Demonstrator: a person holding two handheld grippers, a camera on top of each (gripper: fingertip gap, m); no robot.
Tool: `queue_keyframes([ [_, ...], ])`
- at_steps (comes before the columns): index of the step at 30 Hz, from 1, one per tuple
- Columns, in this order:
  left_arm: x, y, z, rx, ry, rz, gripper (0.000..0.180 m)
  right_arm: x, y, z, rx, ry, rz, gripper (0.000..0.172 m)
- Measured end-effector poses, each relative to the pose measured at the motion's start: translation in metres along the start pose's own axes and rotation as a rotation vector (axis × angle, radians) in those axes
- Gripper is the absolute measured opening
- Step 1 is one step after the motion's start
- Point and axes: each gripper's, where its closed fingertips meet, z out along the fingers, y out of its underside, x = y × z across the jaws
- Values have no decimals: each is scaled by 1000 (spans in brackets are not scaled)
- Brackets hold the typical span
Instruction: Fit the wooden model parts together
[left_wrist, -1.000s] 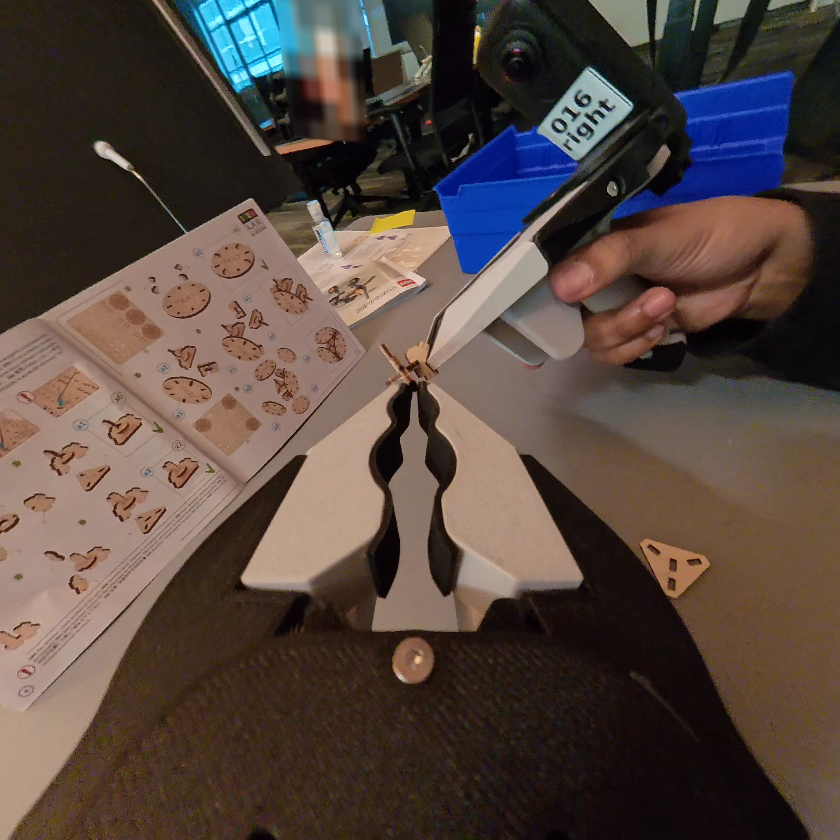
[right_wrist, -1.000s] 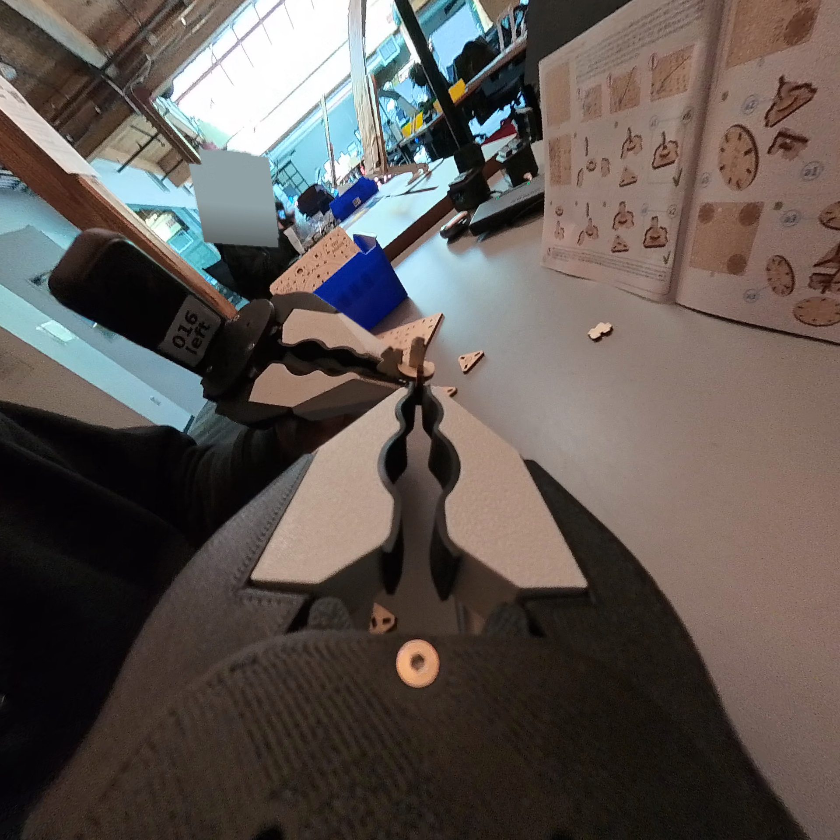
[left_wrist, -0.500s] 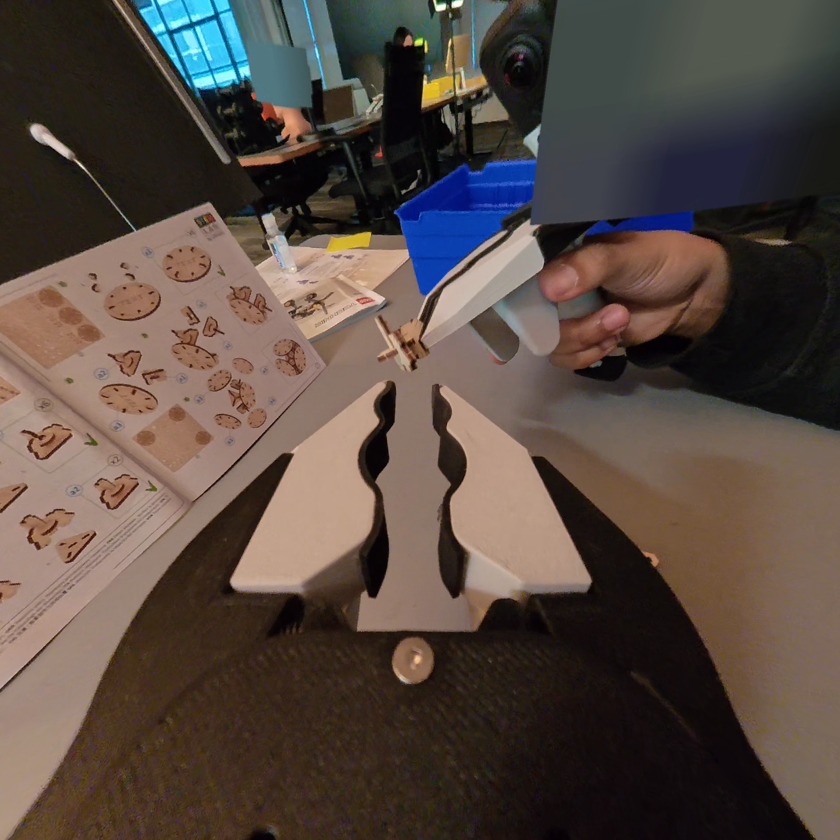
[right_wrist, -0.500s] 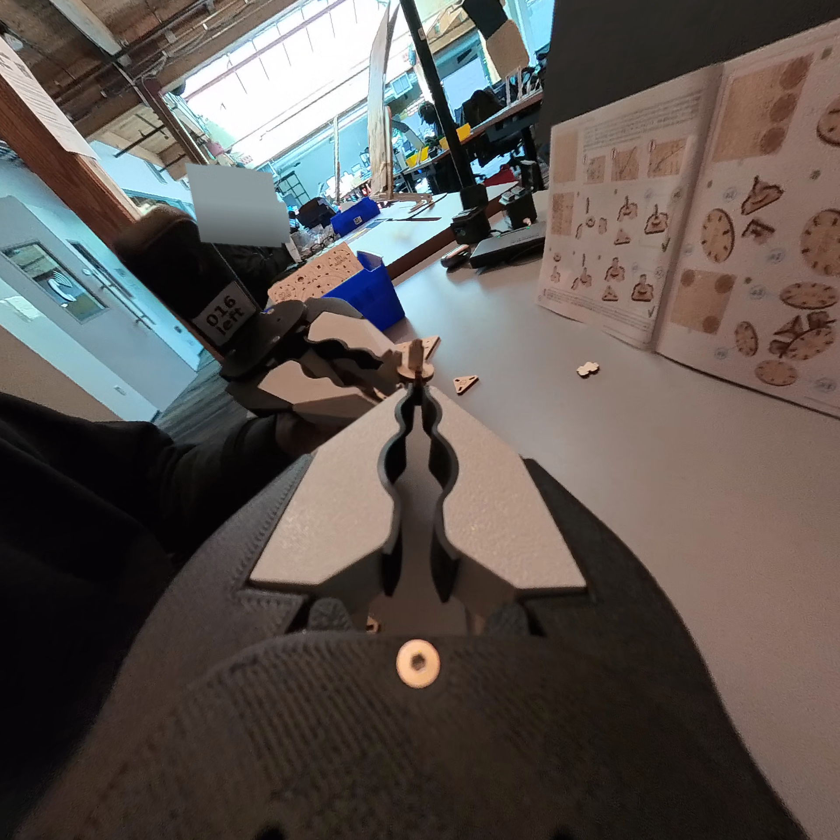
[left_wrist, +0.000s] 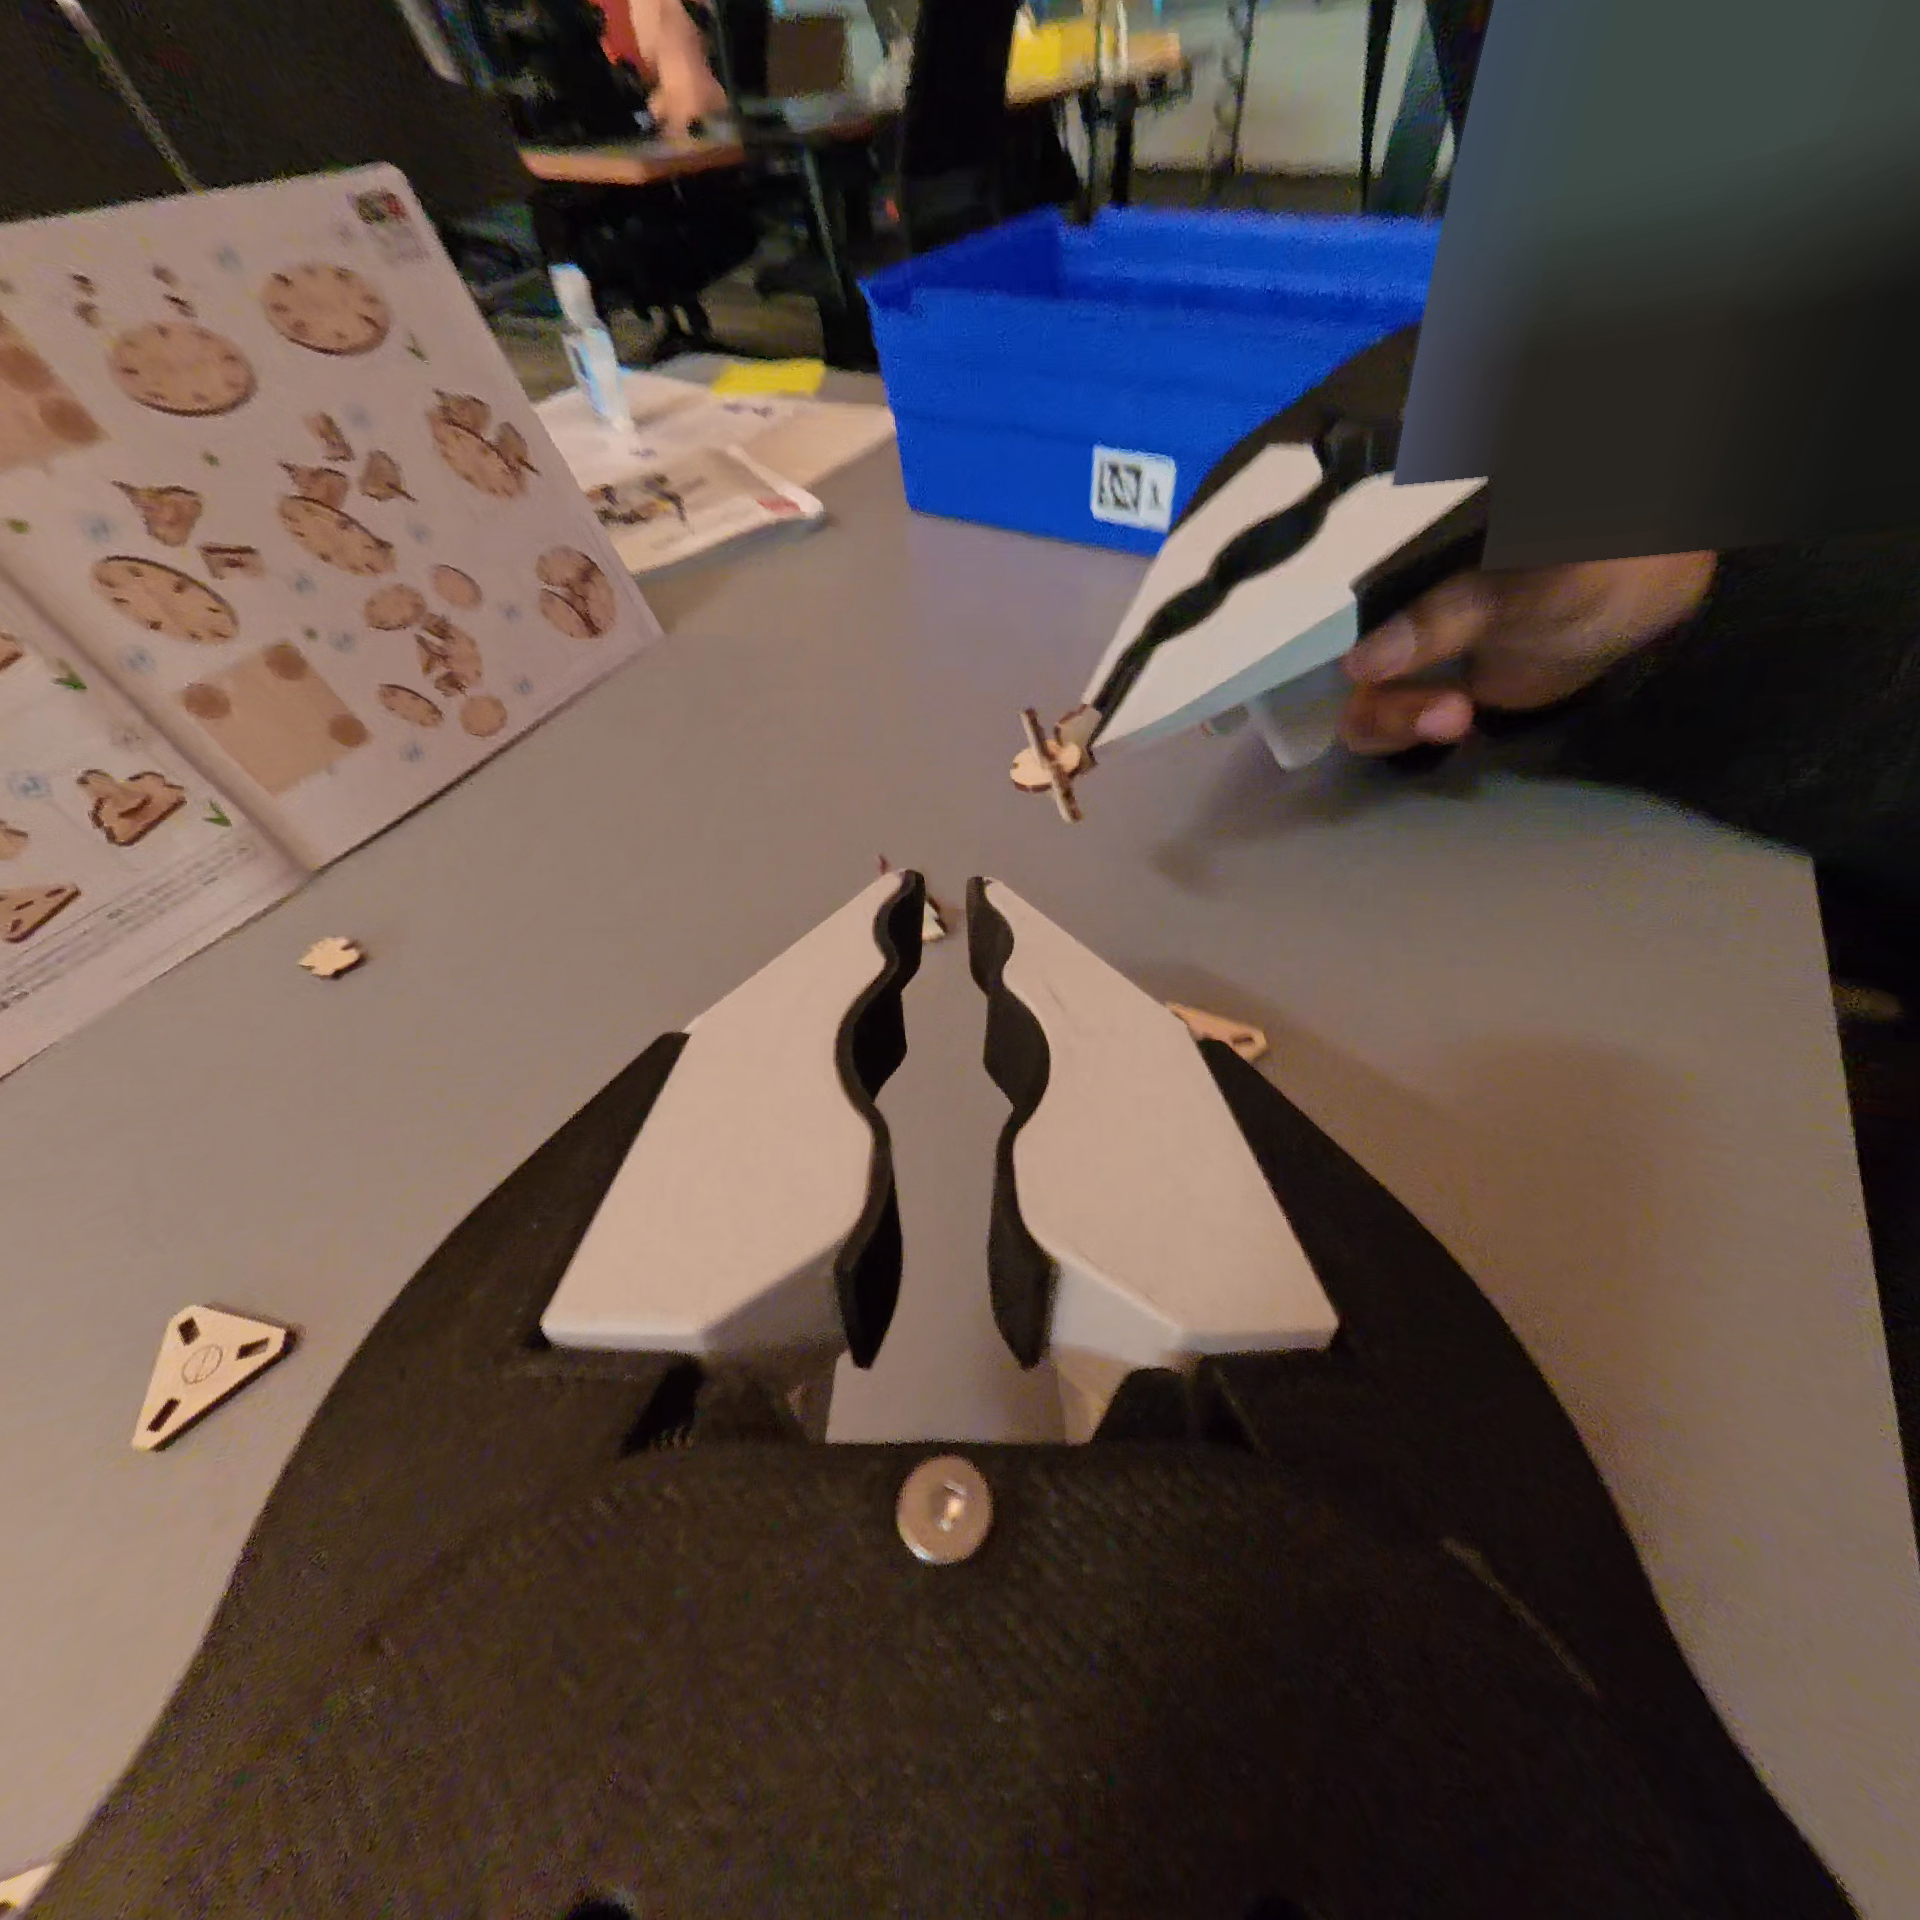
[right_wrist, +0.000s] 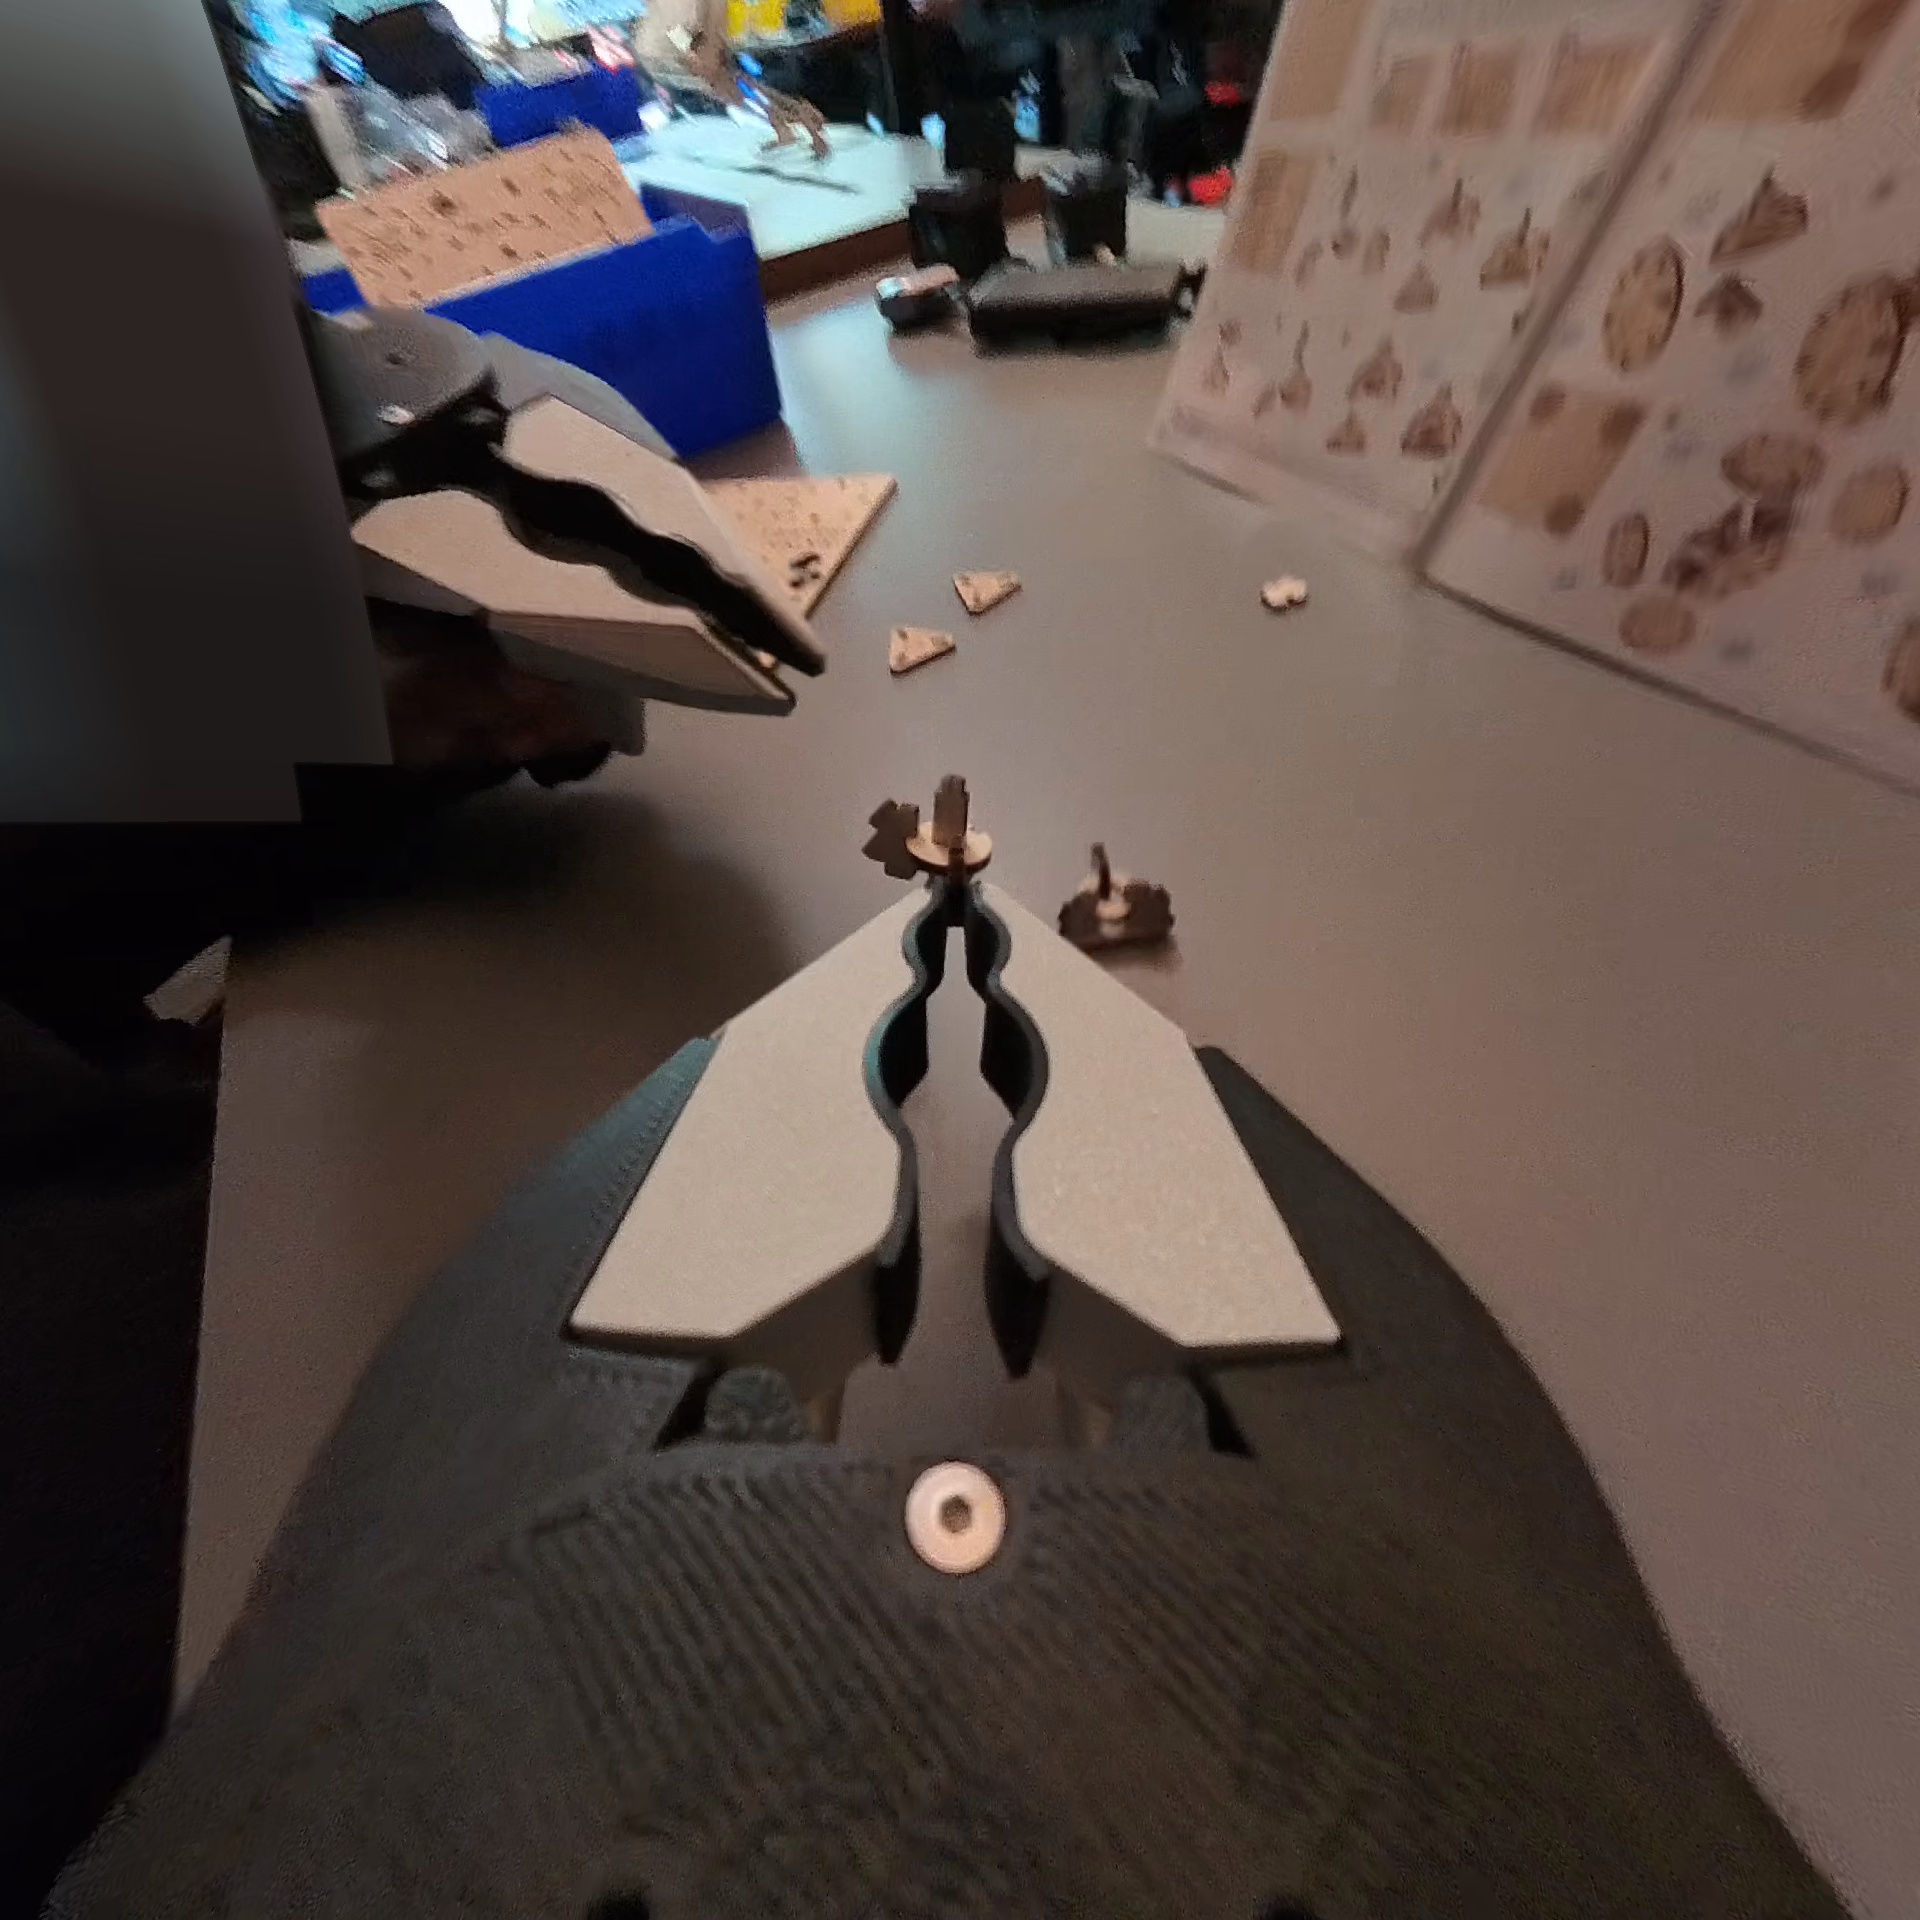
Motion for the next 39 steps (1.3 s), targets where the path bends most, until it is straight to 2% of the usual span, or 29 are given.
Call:
queue_keyframes([
  [3, 26, 9, 7, -65, 105, 28, 8, -6, 22, -2, -80, 76, 75, 1],
  [8, 54, 6, 15, -63, 280, -147, 17, -23, 28, -3, -89, 135, 168, 1],
  [13, 45, 9, 10, -67, 159, -78, 14, -32, 21, -4, -37, 172, 217, 1],
  [24, 61, 11, 9, -71, 207, -108, 1, -50, 10, -10, 14, 230, 177, 1],
  [26, 61, 10, 8, -68, 224, -125, 0, -53, 10, -11, 12, 208, 175, 4],
  [29, 57, 10, 8, -65, 243, -181, 0, -57, 8, -16, -1, 165, 173, 29],
  [32, 55, 9, 7, -54, 283, -248, 0, -57, -7, -28, 30, 122, 144, 39],
  [35, 58, 11, 6, -68, 334, -273, 0, -61, -22, -35, 25, 41, 24, 27],
  [37, 70, 9, 3, -62, 414, -247, 0, -66, -21, -33, -49, -31, -104, 21],
  [39, 85, 5, -4, -46, 496, -179, 0, -81, -12, -30, -136, -172, -220, 18],
])
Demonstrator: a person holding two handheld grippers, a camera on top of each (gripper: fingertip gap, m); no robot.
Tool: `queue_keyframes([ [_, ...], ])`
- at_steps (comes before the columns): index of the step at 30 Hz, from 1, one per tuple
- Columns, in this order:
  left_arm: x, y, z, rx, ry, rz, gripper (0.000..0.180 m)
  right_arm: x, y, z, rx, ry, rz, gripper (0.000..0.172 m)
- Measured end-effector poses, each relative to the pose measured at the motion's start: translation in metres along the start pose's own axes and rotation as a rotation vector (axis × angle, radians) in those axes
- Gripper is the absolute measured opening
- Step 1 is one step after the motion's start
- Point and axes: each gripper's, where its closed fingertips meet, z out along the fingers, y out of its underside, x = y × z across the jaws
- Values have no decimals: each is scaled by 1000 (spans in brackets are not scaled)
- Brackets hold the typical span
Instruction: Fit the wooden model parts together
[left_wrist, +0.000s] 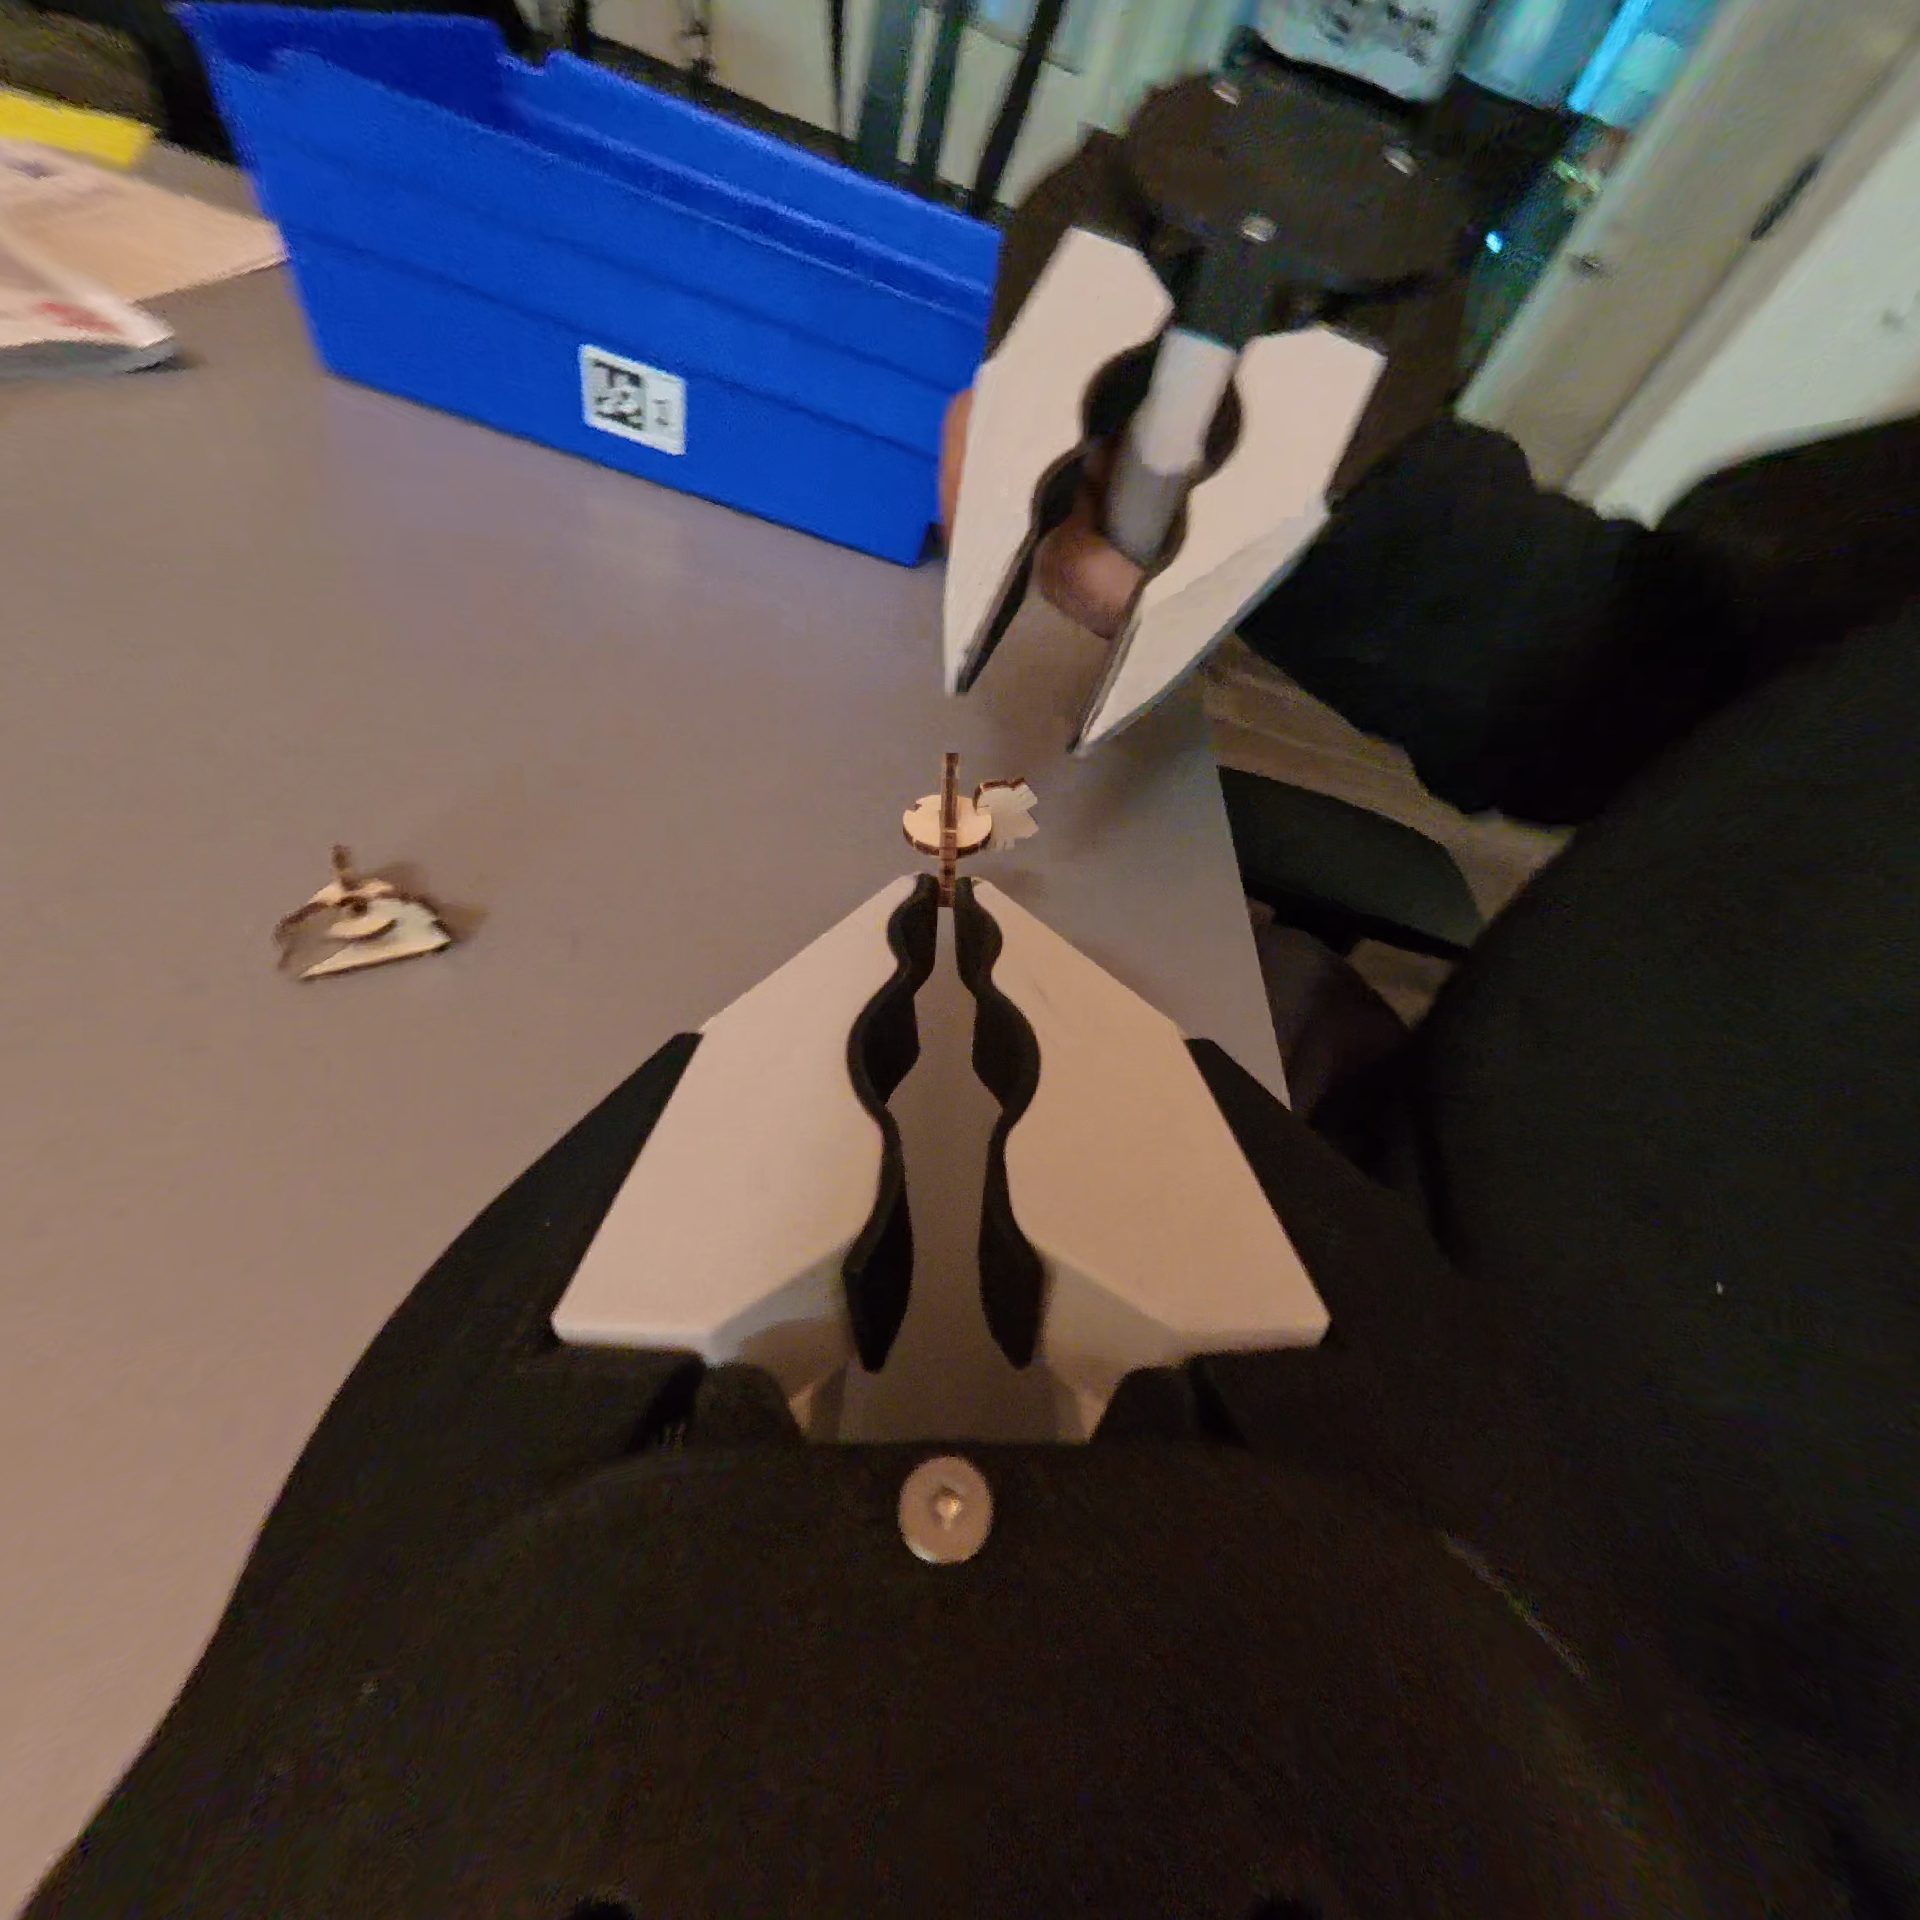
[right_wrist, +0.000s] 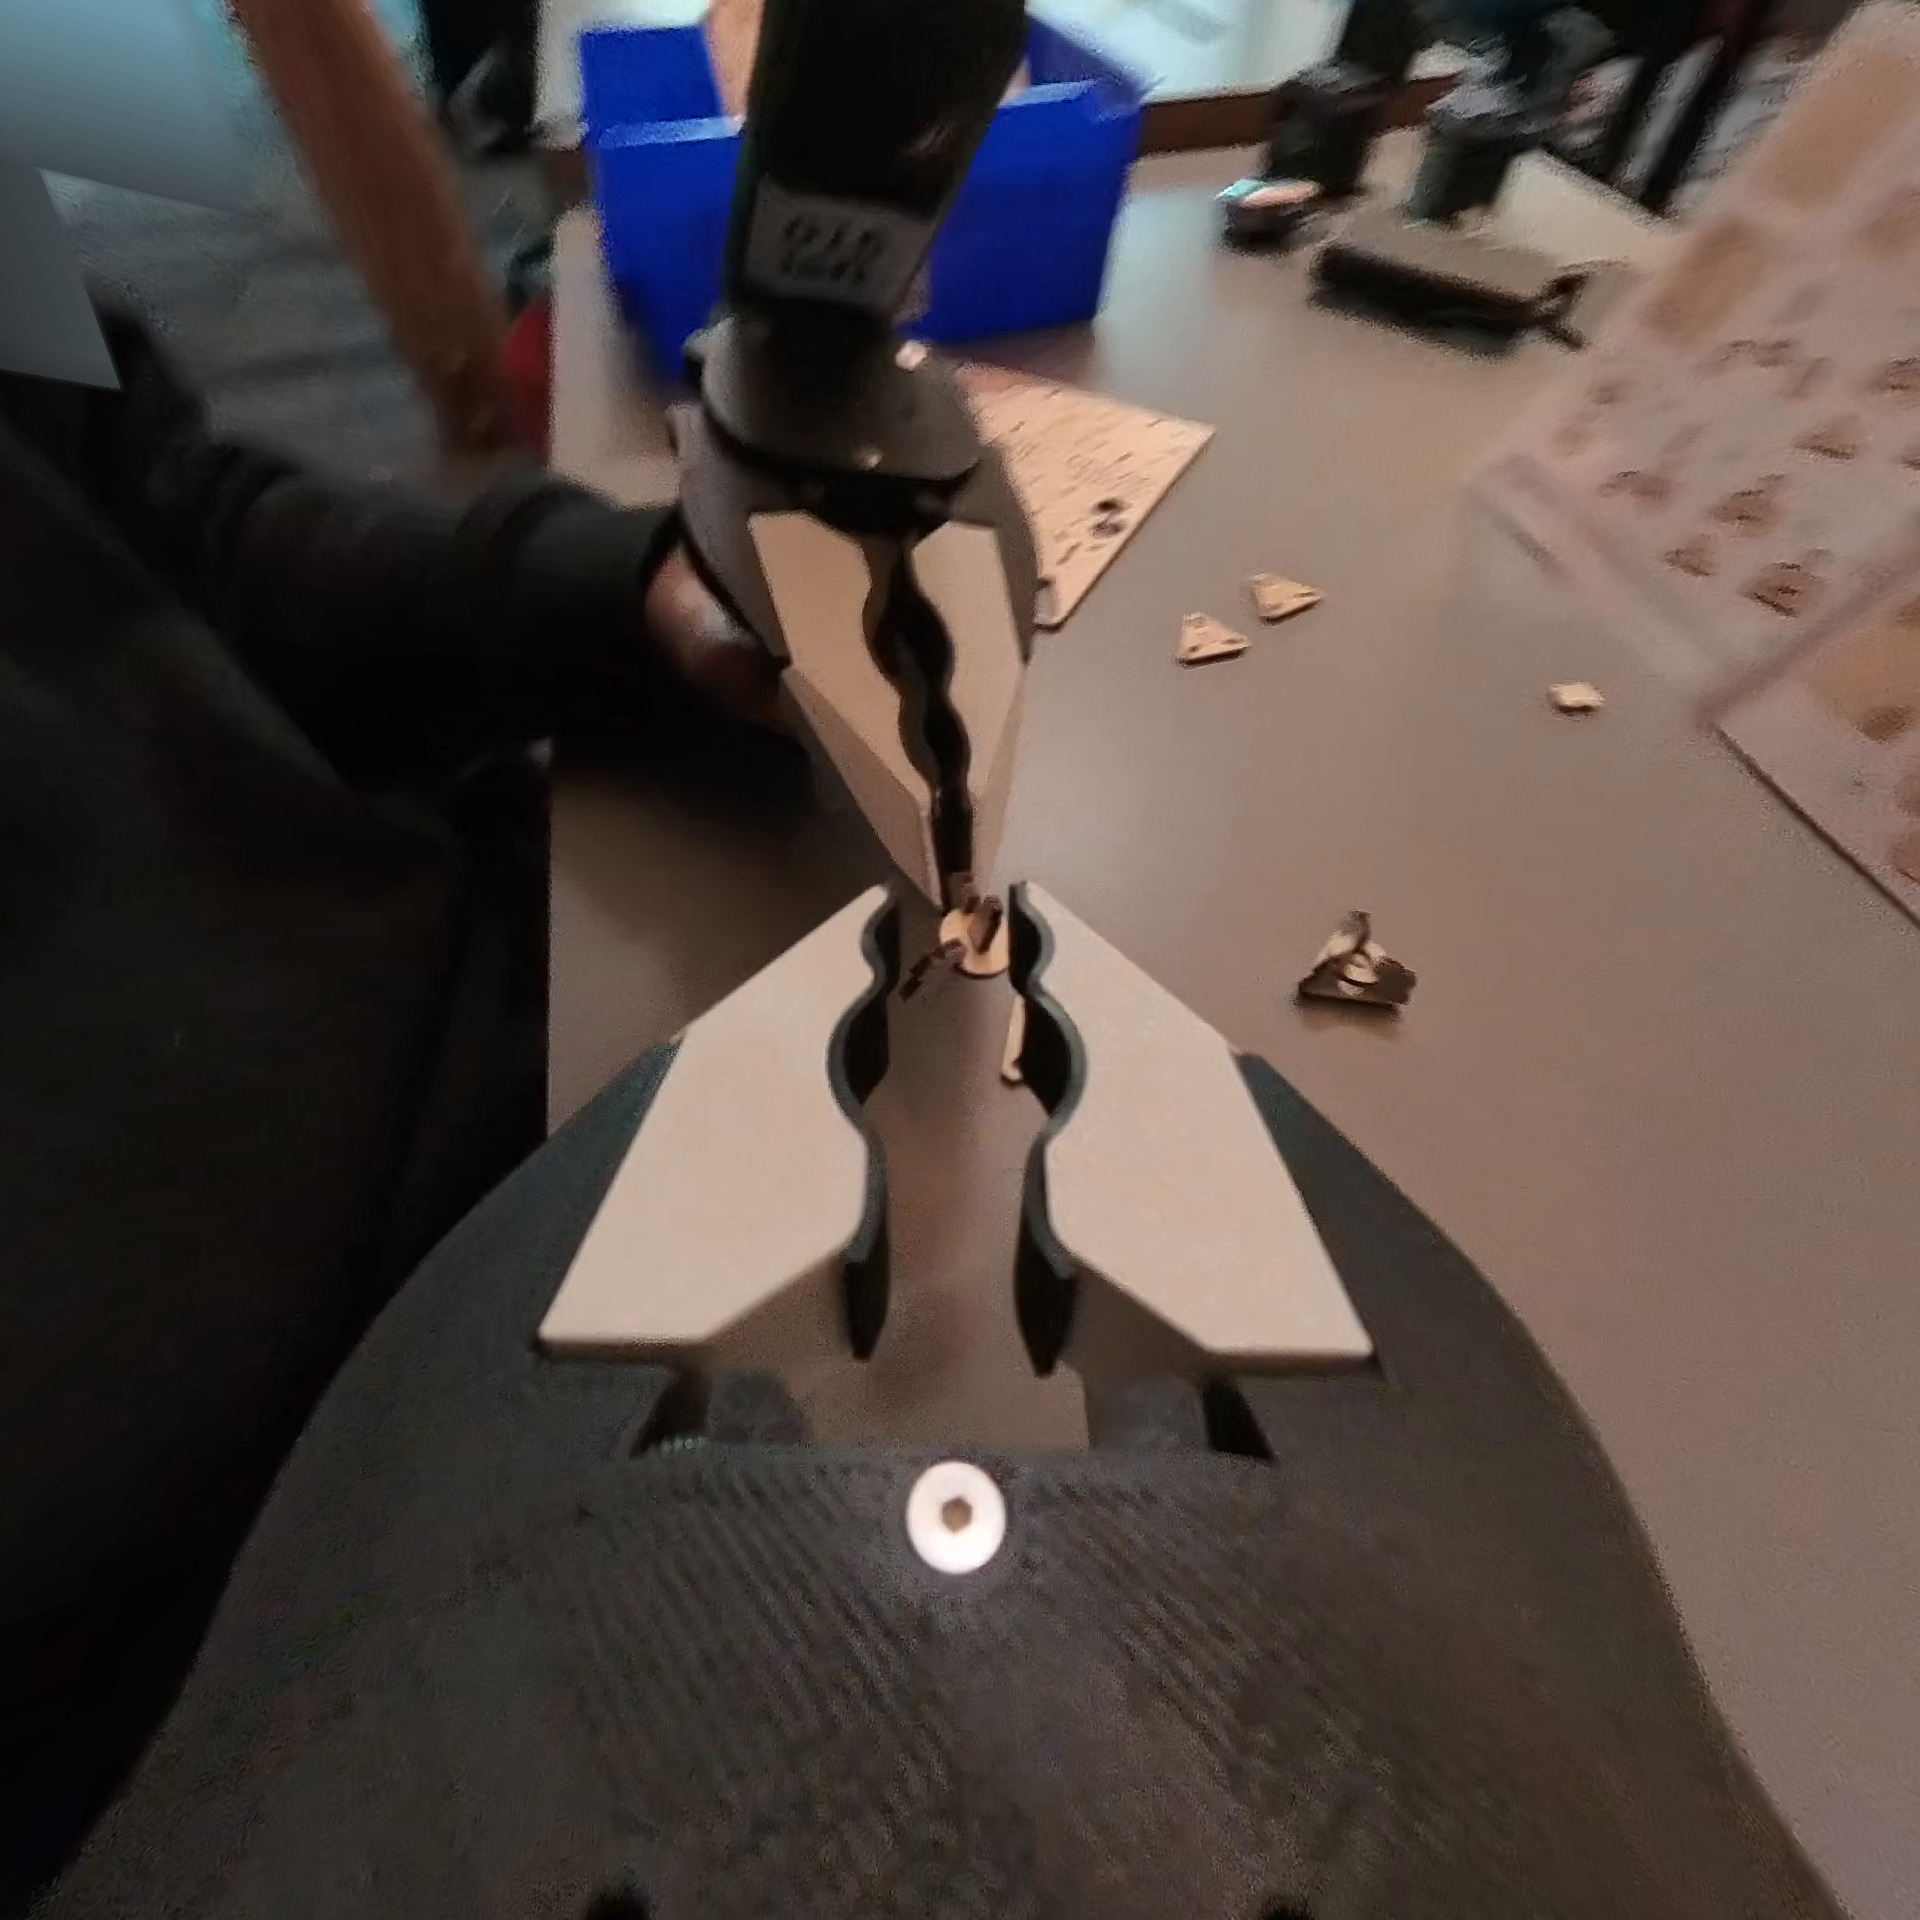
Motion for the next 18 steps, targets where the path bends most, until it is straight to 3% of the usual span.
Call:
queue_keyframes([
  [5, 9, 12, 5, -78, -11, 129, 0, -11, 5, 3, -147, -135, -114, 11],
  [12, 16, 9, 1, -43, 36, 125, 0, -14, 16, 10, -257, -187, -158, 11],
  [18, 14, 6, 0, -25, 18, 133, 0, -15, 17, 14, -262, -200, -148, 1],
])
